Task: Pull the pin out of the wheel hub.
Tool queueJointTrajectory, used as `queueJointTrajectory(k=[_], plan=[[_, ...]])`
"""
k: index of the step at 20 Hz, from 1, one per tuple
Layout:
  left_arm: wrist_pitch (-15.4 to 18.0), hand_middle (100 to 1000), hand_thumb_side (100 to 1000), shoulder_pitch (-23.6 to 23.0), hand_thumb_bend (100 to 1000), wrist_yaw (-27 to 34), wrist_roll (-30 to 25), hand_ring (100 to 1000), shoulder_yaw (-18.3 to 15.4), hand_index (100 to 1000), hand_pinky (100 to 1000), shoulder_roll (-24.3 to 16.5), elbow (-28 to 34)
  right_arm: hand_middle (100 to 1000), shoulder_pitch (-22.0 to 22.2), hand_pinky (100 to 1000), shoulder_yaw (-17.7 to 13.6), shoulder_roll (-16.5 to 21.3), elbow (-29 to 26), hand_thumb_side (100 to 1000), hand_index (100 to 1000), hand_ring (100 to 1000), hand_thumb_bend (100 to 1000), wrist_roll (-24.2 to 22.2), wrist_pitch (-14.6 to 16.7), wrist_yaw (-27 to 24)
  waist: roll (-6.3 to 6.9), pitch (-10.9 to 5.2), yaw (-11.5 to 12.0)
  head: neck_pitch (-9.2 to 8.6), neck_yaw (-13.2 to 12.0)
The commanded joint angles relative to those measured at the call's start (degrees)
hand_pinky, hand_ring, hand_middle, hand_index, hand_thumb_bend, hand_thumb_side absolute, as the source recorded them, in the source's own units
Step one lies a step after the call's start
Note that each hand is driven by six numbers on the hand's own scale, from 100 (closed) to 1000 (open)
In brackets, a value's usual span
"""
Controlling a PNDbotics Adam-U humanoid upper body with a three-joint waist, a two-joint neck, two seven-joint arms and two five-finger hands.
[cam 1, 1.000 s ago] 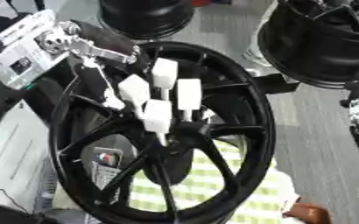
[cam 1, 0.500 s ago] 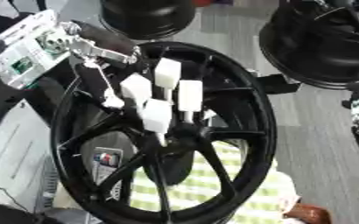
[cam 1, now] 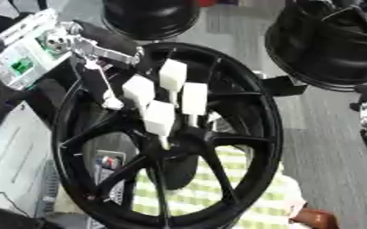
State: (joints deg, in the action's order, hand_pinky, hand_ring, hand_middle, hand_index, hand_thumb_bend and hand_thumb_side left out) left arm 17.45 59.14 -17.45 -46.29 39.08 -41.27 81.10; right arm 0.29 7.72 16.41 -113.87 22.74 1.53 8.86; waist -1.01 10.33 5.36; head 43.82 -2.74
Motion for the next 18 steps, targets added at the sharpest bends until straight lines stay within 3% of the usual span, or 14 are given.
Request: queueJointTrajectory(k=[1, 6, 11, 15, 18], plan=[[5.3, 423, 114, 1.8, 100, 0.3, -5.7, 371, -2.7, 524, 478, -1.1, 1.4, 674, -0.3, 715, -0.6, 0.3, -0.7, 660, 820, 858, 100, 0.2, 0.1, -0.4, 0.09, -0.94, 0.0, 0.3, 0.0], [3.9, 363, 126, 3.0, 100, 0.9, -5.7, 318, -6.8, 460, 454, -1.7, 2.3, 674, -0.1, 715, -0.7, 0.3, -0.7, 660, 820, 858, 100, 0.3, 0.1, -0.4, 0.08, -1.09, 0.1, 0.3, 0.1], [-0.5, 337, 131, 5.2, 100, 3.7, -5.7, 295, -13.4, 436, 449, -2.7, 2.0, 673, 0.0, 715, -0.8, 0.3, -0.7, 658, 820, 858, 100, 0.4, 0.1, -0.3, 0.1, -1.27, 0.4, 0.3, 0.3], [-4.3, 338, 126, 6.0, 100, 3.9, -3.9, 294, -20.9, 441, 454, -5.9, -0.2, 673, 0.3, 716, -1.2, 0.7, -0.7, 655, 819, 858, 100, 0.6, 0.2, 0.0, 0.39, -1.49, 1.0, 0.3, 0.9], [-7.1, 347, 117, 4.5, 100, 0.3, 1.6, 302, -27.5, 458, 479, -9.8, -3.9, 673, 0.7, 716, -1.7, 1.1, -0.7, 652, 819, 858, 100, 1.1, 0.3, 0.5, 0.76, -1.52, 1.6, 0.3, 1.8]])
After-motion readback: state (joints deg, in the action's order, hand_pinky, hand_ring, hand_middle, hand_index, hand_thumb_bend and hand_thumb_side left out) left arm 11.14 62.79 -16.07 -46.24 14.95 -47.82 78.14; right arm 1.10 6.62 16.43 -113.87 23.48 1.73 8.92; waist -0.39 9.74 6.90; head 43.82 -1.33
